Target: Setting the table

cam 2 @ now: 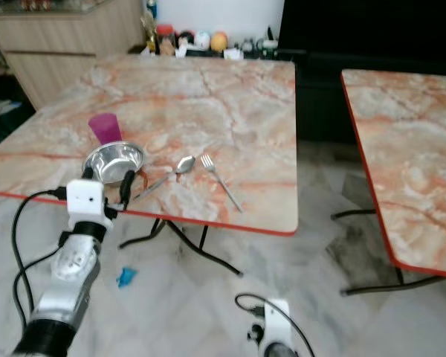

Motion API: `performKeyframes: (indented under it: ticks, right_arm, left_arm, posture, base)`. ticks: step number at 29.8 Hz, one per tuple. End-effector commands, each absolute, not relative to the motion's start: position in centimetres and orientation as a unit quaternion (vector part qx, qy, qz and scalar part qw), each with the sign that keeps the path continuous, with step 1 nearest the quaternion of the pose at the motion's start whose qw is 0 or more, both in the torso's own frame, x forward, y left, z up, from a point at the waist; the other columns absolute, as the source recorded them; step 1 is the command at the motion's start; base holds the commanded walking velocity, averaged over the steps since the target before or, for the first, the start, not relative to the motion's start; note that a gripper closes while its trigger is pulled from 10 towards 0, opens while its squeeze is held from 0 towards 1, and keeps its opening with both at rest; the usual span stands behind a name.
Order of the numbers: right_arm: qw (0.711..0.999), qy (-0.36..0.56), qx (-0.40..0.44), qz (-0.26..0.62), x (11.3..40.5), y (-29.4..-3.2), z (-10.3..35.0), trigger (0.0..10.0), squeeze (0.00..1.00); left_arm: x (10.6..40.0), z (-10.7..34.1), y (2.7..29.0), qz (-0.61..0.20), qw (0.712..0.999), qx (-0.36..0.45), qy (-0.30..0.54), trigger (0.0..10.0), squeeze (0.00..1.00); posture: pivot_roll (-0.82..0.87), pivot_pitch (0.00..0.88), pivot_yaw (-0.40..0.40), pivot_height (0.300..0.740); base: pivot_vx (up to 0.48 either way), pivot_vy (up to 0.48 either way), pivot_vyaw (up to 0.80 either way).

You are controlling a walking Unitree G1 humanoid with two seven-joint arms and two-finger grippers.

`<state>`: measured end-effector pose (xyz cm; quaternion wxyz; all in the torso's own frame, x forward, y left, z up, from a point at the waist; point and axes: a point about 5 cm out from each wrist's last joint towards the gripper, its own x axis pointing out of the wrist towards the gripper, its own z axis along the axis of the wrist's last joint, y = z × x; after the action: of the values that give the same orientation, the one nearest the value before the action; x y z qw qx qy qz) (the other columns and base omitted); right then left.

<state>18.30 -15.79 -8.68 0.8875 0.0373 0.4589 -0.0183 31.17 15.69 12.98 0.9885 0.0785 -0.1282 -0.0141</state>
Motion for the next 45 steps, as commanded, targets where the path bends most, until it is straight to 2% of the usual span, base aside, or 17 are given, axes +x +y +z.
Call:
performKeyframes:
  ticks: [1, 16, 33, 38, 45]
  right_arm:
    - [0.89, 0.455, 0.04, -0.013, 18.7, -15.3, -8.5, 10.0, 0.0]
    - [0.89, 0.455, 0.039, -0.013, 18.7, -15.3, -8.5, 10.0, 0.0]
    - [0.89, 0.455, 0.039, -0.011, 18.7, -15.2, -8.5, 10.0, 0.0]
    - [0.889, 0.456, 0.04, -0.01, 18.7, -15.2, -8.5, 10.0, 0.0]
    - [0.888, 0.458, 0.041, -0.011, 18.6, -15.1, -8.6, 10.0, 0.0]
  left_arm:
    - [31.3, 13.2, 16.4, -0.008, 0.989, 0.082, -0.127, 10.0, 0.0]
    - [31.2, 13.1, 15.9, -0.03, 0.99, 0.066, -0.125, 10.0, 0.0]
    - [31.1, 13.1, 14.7, -0.08, 0.99, 0.026, -0.113, 10.0, 0.0]
    - [31.0, 13.0, 14.7, -0.085, 0.99, 0.023, -0.11, 10.0, 0.0]
    - [30.9, 12.8, 14.6, -0.091, 0.99, 0.02, -0.105, 10.0, 0.0]
  posture:
    - [0.09, 0.0, -0.004, 0.74]
    - [0.1, 0.0, -0.003, 0.74]
    - [0.1, 0.0, -0.003, 0.74]
    - [0.1, 0.0, -0.003, 0.74]
    - [0.1, 0.0, -0.002, 0.74]
  base:
    - [0.0, 0.48, 0.0]
    - [0.0, 0.464, 0.0]
    - [0.0, 0.0, 0.0]
    - [0.272, 0.0, 0.0]
    - [0.293, 0.0, -0.64]
